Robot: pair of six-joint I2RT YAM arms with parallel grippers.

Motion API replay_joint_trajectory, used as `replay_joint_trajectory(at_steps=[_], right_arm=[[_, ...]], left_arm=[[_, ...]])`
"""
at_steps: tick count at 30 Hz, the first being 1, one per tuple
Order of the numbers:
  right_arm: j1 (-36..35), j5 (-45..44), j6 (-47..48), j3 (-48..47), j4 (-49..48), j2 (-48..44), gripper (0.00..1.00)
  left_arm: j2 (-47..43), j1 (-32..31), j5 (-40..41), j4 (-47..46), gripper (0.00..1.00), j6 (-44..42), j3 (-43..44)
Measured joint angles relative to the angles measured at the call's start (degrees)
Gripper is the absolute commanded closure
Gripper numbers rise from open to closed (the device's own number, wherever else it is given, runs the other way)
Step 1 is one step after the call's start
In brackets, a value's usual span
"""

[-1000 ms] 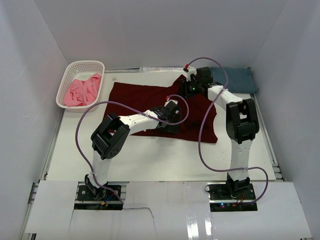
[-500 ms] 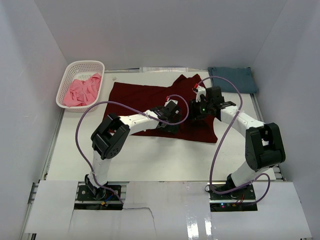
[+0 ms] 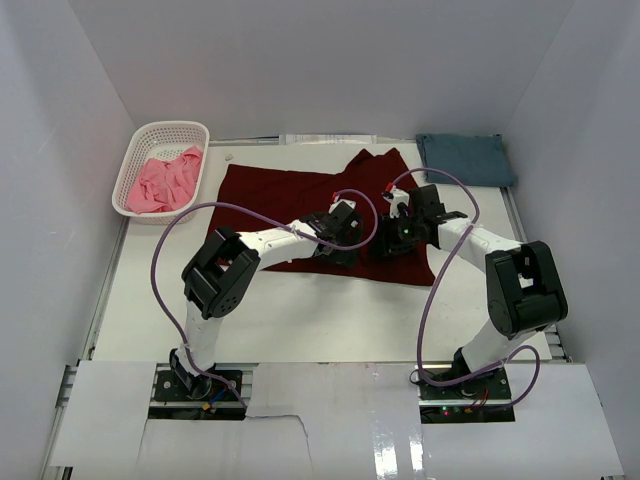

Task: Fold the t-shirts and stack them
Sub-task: Fold the flattened tshirt in 1/3 of the way

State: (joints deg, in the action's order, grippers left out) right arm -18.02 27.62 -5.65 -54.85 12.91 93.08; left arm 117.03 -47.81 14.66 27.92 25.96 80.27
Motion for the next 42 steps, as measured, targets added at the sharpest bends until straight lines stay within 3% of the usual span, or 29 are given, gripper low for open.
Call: replay_joint_trajectory(at_steps=[18, 30, 36, 37, 42], right_arm=[[0.0, 1.9, 0.0, 0.3, -2.8, 7.6, 0.62], [0.0, 3.5, -0.2, -0.2, -4.1, 7.9, 0.66], [-0.1, 4.0, -0.4, -0.2, -4.2, 7.9, 0.82], [-0.1, 4.2, -0.5, -0.2, -4.2, 7.9, 0.92], [-0.1, 4.8, -1.0, -0.4, -4.5, 7.9, 0.92]], left_arm=[[0.0, 0.0, 0.0, 0.1, 0.02, 0.0, 0.1], [0.0, 0.0, 0.0, 0.0, 0.02, 0.0, 0.1], [0.0, 0.0, 0.0, 0.0, 0.02, 0.0, 0.0], [0.0, 0.0, 0.0, 0.0, 0.02, 0.0, 0.0], [0.0, 0.0, 0.0, 0.0, 0.02, 0.0, 0.0]])
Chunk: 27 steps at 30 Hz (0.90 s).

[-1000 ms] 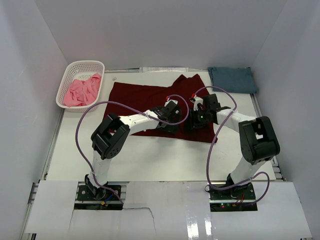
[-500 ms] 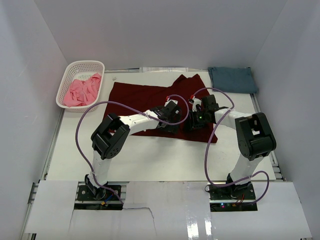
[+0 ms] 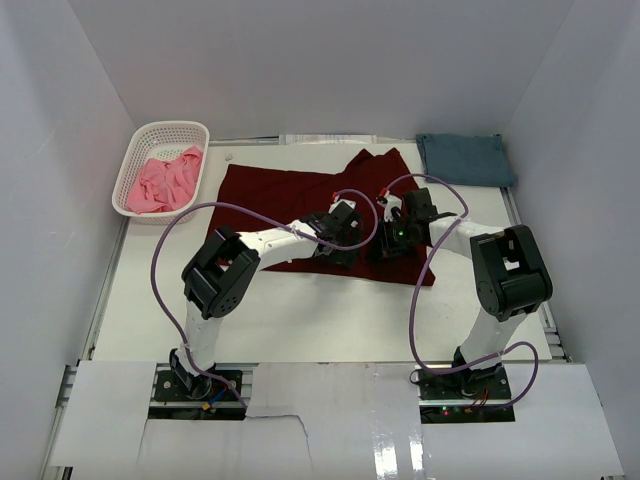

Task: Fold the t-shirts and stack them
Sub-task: Fold the flattened tshirt in 1/3 of the way

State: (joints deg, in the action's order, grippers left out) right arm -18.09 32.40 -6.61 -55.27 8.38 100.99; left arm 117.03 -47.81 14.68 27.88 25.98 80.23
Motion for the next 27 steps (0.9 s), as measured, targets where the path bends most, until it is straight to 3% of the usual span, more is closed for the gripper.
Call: replay_joint_trajectory(at_steps=[7, 15, 27], right_arm=[[0.0, -0.5, 0.3, -3.6, 1.9, 0.0, 0.92], [0.1, -3.2, 2.4, -17.4, 6.8, 0.8, 0.92], [4.8, -8.1, 6.3, -30.9, 14.2, 12.5, 0.92]], left_arm=[[-0.2, 0.0, 0.1, -0.3, 0.02, 0.0, -0.3], [-0.4, -0.1, 0.3, -0.9, 0.02, 0.0, -0.8], [-0.6, -0.2, 0.4, -1.2, 0.02, 0.0, -1.1]])
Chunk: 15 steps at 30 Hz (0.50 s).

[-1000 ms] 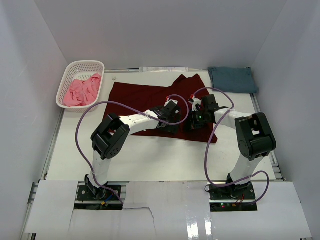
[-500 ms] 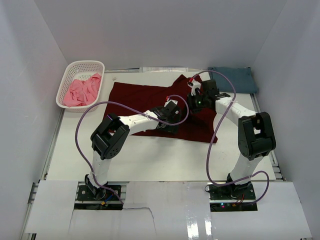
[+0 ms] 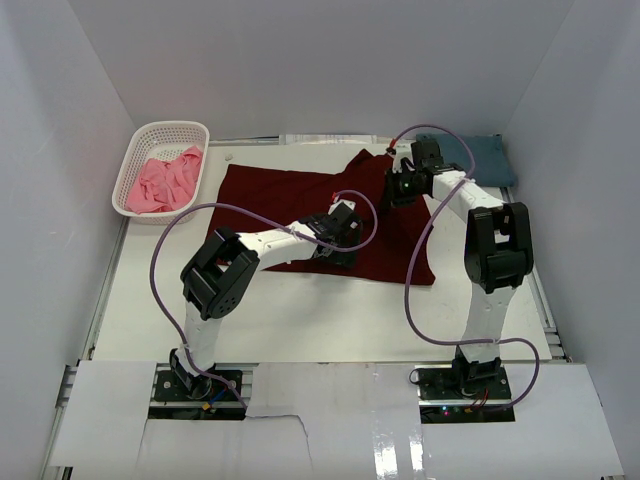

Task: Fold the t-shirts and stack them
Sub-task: Fold the flattened tshirt in 1/3 of the way

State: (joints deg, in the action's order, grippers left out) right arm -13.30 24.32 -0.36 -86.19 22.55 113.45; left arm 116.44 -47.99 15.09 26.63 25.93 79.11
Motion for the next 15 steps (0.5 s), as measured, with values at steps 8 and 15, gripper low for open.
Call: replay_joint_trajectory(at_steps=[8, 15], right_arm=[[3.0, -2.6, 1.3, -1.0, 1.7, 2.2, 0.92], [4.4, -5.8, 2.0, -2.2, 2.4, 2.4, 0.92]], left_arm=[[0.0, 0.0, 0.0, 0.0, 0.02, 0.0, 0.0], [0.0, 0.0, 0.0, 0.0, 0.02, 0.0, 0.0]])
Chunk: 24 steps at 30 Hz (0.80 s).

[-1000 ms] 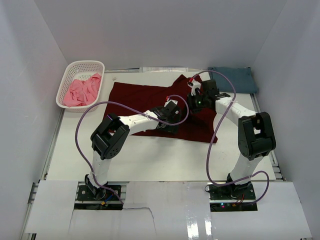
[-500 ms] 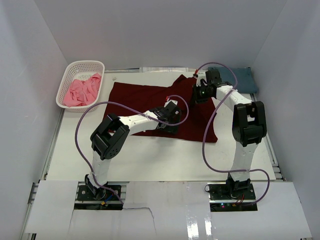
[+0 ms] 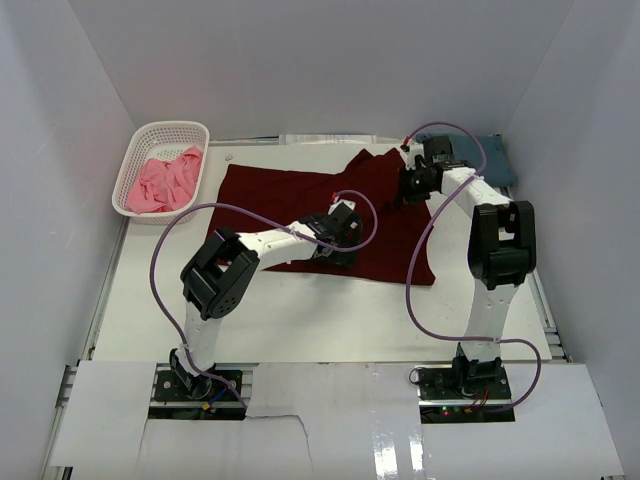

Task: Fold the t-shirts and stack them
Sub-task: Fold the flattened tshirt in 1/3 of the way

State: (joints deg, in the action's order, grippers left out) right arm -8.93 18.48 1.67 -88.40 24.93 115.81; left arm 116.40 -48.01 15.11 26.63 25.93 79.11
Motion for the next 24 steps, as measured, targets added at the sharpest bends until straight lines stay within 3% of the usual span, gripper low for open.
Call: replay_joint_trajectory(at_steps=[5, 10, 11, 12, 15, 24], right_arm=[[0.3, -2.5, 0.5, -3.0, 0.5, 1.3, 0.92], [0.3, -5.2, 0.8, -3.4, -0.2, 2.0, 0.85], [0.3, -5.8, 0.9, -3.5, -0.7, 2.5, 0.81], [0.3, -6.3, 1.0, -4.0, -1.1, 3.1, 0.67], [0.3, -7.5, 0.6, -5.7, -2.3, 5.6, 0.53], [0.3, -7.9, -0.7, -0.3, -8.3, 4.4, 0.5]], left_arm=[[0.0, 0.0, 0.0, 0.0, 0.02, 0.0, 0.0], [0.0, 0.0, 0.0, 0.0, 0.02, 0.0, 0.0], [0.0, 0.0, 0.0, 0.0, 0.02, 0.0, 0.0], [0.0, 0.0, 0.0, 0.0, 0.02, 0.0, 0.0], [0.0, 0.0, 0.0, 0.0, 0.02, 0.0, 0.0], [-0.3, -0.1, 0.3, -0.7, 0.02, 0.0, -0.7]])
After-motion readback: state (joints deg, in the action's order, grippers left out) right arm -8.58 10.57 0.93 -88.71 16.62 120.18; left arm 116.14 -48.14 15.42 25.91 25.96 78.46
